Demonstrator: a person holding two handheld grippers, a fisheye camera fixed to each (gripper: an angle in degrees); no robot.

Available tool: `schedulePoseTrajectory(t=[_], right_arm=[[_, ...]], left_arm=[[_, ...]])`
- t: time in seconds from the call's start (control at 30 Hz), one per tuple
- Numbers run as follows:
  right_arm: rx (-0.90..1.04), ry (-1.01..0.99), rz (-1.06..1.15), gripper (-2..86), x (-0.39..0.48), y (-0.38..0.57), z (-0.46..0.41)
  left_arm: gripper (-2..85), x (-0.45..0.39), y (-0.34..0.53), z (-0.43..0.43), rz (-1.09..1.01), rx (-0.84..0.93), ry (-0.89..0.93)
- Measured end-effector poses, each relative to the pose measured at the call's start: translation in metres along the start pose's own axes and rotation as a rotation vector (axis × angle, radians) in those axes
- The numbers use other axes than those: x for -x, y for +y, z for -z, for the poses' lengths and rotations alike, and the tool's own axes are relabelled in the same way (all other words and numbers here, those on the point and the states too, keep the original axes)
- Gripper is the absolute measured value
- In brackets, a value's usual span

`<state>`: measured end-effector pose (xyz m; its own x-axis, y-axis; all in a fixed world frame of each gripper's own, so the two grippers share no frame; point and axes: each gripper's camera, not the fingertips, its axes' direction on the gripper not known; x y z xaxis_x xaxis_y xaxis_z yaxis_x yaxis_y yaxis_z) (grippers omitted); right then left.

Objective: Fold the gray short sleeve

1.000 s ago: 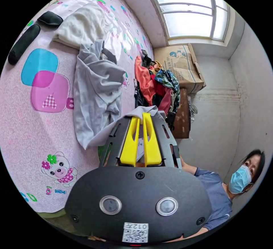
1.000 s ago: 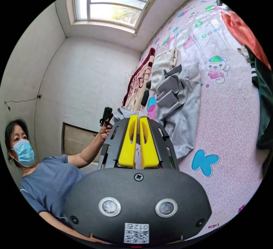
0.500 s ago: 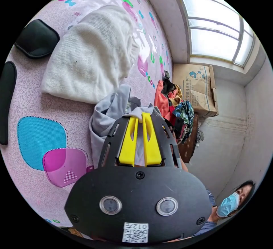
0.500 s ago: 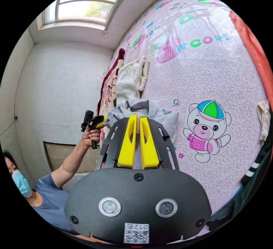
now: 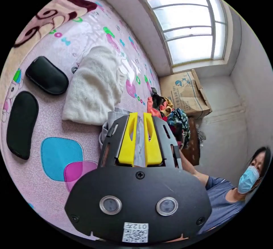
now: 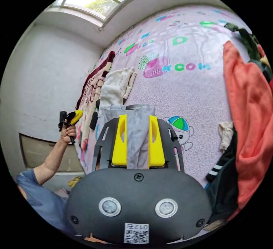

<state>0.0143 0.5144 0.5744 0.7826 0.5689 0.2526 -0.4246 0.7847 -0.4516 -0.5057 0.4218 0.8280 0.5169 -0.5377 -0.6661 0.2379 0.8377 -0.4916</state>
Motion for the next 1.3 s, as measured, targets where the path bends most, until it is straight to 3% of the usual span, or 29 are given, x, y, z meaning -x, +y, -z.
schedulePoseTrajectory(t=[0.17,0.37,0.47,0.6,0.7,0.8,0.9,0.97,1.17,1.3], right_arm=[[0.033,0.128,0.359,3.6,0.100,0.020,-0.065],[0.127,0.396,0.443,1.6,0.121,0.024,-0.167],[0.190,0.447,0.509,0.8,0.119,0.028,-0.202],[0.202,0.463,0.524,0.3,0.122,0.032,-0.225],[0.209,0.361,0.416,0.1,0.110,0.023,-0.217],[0.067,0.304,0.354,0.1,0.101,0.026,-0.171],[0.000,0.275,0.440,0.1,0.113,0.055,-0.131],[0.033,0.226,0.493,0.1,0.124,0.087,-0.129],[0.151,0.352,0.517,0.1,0.103,0.129,-0.185],[0.241,0.366,0.481,0.1,0.064,0.130,-0.211]], left_arm=[[0.6,-0.093,0.017,-0.088,-0.335,0.210,-0.301],[0.2,-0.106,0.009,-0.167,-0.366,0.246,-0.740],[0.0,-0.099,0.006,-0.193,-0.386,0.346,-0.808],[-0.1,-0.098,0.007,-0.205,-0.373,0.351,-0.803],[-0.1,-0.100,-0.002,-0.193,-0.308,0.319,-0.692],[-0.1,-0.111,-0.006,-0.149,-0.266,0.190,-0.574],[0.0,-0.138,0.008,-0.110,-0.347,0.130,-0.536],[0.1,-0.156,0.032,-0.110,-0.434,0.189,-0.507],[-0.1,-0.134,0.064,-0.157,-0.437,0.335,-0.728],[-0.2,-0.105,0.057,-0.164,-0.346,0.357,-0.722]])
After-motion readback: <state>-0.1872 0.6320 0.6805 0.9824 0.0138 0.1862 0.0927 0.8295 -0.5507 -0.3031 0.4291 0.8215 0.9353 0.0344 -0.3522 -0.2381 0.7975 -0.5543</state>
